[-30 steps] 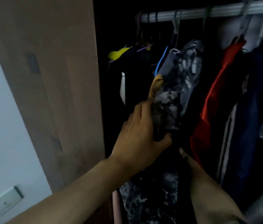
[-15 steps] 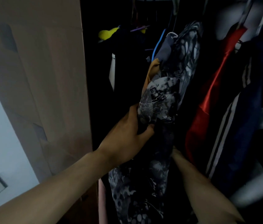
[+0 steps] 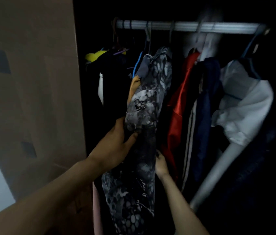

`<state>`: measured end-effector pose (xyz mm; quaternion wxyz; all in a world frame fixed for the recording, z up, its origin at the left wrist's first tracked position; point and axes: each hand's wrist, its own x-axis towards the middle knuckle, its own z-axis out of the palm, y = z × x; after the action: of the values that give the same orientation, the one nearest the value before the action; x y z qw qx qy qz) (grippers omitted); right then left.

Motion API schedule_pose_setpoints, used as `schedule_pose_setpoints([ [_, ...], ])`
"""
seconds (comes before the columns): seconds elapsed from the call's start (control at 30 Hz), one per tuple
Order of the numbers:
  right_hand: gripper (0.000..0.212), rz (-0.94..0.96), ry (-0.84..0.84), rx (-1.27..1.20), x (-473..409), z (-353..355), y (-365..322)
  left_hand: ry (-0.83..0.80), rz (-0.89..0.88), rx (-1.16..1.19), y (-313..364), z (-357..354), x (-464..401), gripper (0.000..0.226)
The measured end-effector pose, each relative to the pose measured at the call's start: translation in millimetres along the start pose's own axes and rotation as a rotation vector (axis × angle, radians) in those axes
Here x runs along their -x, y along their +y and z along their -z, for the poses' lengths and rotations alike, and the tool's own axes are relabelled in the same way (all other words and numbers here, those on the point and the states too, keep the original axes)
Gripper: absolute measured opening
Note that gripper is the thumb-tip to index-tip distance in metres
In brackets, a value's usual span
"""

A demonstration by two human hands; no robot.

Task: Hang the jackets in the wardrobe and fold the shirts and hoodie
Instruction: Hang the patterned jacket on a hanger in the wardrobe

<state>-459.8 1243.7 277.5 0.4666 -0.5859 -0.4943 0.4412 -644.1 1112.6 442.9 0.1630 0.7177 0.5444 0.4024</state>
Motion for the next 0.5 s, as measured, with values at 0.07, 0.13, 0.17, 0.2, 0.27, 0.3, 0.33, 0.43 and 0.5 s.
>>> schedule_pose_setpoints([
  [0.07, 0.051, 0.051, 0.008, -0.055, 45.0, 3.7, -10.3, -0.023, 0.007, 0.025, 2.6, 1.9, 9.9, 0.063],
  [0.13, 0.039, 0.098, -0.010, -0.030, 97.0, 10.6, -23.2, -0.077, 0.004, 0.043, 8.0, 4.1, 24.0, 0.066],
  [0.17, 0.037, 0.123, -0.042, -0.007, 119.2, 14.3, -26.2, -0.083, -0.015, 0.047, 11.2, 4.5, 32.1, 0.068],
  [0.2, 0.036, 0.121, -0.054, 0.001, 141.4, 18.6, -32.0, -0.076, -0.044, 0.042, 15.7, 4.3, 40.7, 0.071],
  [0.27, 0.034, 0.138, -0.049, 0.041, 190.6, 28.6, -39.7, -0.092, -0.105, 0.006, 32.6, 2.8, 62.1, 0.074],
  [0.3, 0.033, 0.149, -0.028, 0.046, 214.5, 34.3, -39.1, -0.107, -0.138, -0.016, 44.8, 0.9, 74.5, 0.073],
  [0.33, 0.032, 0.137, 0.004, 0.066, 240.1, 40.7, -36.3, -0.116, -0.191, -0.031, 57.7, -3.0, 87.8, 0.072],
  [0.43, 0.034, 0.133, 0.090, 0.094, 325.5, 68.5, -22.7, -0.153, -0.422, 0.057, 115.9, -17.9, 139.1, 0.067],
  [0.5, 0.045, 0.094, 0.142, 0.151, 394.9, 94.6, -10.2, -0.220, -0.595, 0.194, 169.5, -30.6, 186.3, 0.064],
])
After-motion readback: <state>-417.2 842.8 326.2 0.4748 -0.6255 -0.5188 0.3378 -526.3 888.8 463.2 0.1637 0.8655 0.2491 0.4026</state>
